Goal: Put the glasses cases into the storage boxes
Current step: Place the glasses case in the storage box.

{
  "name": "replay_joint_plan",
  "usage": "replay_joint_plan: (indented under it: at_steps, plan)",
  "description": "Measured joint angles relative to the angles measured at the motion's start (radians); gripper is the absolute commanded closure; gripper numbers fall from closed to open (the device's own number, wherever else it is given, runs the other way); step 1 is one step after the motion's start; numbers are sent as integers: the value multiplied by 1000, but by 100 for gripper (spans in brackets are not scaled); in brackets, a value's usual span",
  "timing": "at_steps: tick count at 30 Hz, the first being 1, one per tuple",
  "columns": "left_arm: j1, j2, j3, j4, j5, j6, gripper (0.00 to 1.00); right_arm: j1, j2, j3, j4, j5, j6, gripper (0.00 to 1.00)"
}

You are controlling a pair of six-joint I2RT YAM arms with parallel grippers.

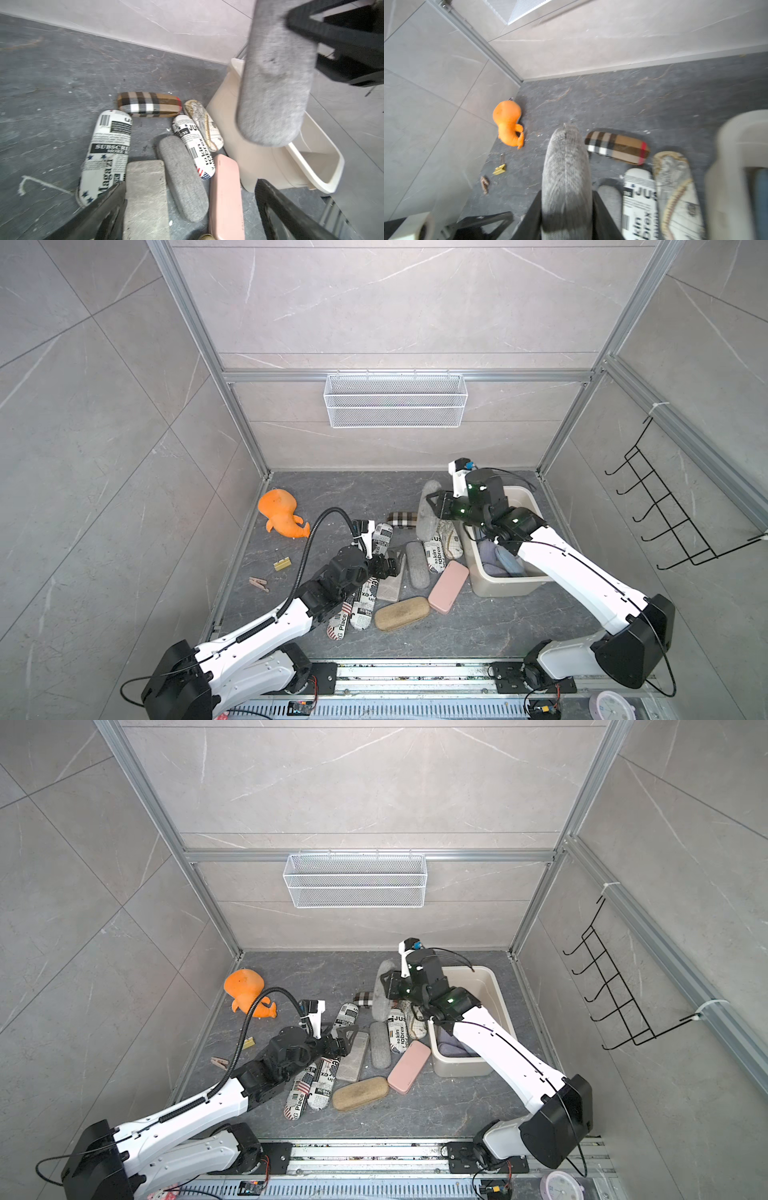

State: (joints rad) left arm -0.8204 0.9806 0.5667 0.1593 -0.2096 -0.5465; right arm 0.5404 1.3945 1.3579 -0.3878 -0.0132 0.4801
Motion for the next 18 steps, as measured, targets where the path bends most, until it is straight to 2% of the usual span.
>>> replay_joint_plan:
  at_steps: [11, 18]
  plan:
    - [0, -118, -60, -131, -127, -4, 1, -216, -140, 25, -214, 194, -179, 69]
    - [0, -125, -60, -170, -133, -4, 1, -279, -100, -14, -254, 247, -225, 69]
